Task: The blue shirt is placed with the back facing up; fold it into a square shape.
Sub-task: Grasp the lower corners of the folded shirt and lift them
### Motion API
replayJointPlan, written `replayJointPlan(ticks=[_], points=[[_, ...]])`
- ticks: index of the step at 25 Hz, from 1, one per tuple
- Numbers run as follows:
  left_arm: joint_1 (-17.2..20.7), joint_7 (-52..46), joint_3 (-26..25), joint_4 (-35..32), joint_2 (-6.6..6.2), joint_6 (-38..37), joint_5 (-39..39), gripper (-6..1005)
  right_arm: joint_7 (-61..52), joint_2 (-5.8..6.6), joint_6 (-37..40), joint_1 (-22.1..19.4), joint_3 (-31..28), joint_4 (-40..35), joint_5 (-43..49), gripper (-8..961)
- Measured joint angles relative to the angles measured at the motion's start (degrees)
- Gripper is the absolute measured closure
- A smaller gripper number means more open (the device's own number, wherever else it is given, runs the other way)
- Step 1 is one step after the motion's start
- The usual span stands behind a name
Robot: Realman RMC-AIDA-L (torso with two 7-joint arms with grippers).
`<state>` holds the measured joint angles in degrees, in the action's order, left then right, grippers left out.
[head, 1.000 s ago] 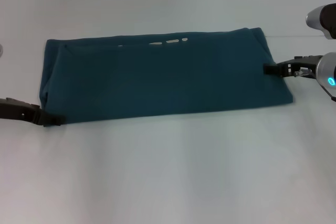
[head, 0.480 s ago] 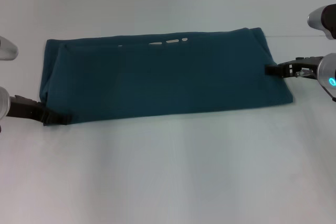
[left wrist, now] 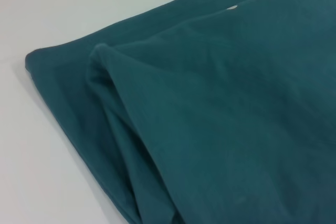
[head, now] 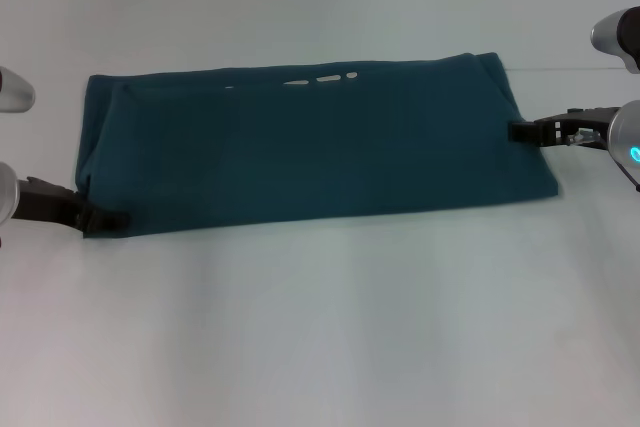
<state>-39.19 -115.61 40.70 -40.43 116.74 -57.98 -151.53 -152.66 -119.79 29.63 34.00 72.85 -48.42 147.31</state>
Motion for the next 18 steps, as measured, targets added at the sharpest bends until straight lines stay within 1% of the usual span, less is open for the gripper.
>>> replayJointPlan(ticks=[4,9,14,18], points=[[0.2,0.2,0.0,0.0,0.12,0.2,0.0,304,0.0,0.00,0.0,0.0,0.0,0.0,0.0,39],[0.2,0.3,0.0,0.0,0.15,0.2,0.0,509,0.0,0.00,0.0,0.0,-0.1,0.0,0.0,39],[0.3,0.2,-0.3,0.0,0.14,0.2,0.0,744,0.1,-0.01,-0.1,0.0,-0.1,0.1,0.0,39],[0.5,0.0,-0.6,-0.4,0.05,-0.1,0.0,837,0.1,0.00,0.0,-0.3,-0.1,0.1,0.0,39]])
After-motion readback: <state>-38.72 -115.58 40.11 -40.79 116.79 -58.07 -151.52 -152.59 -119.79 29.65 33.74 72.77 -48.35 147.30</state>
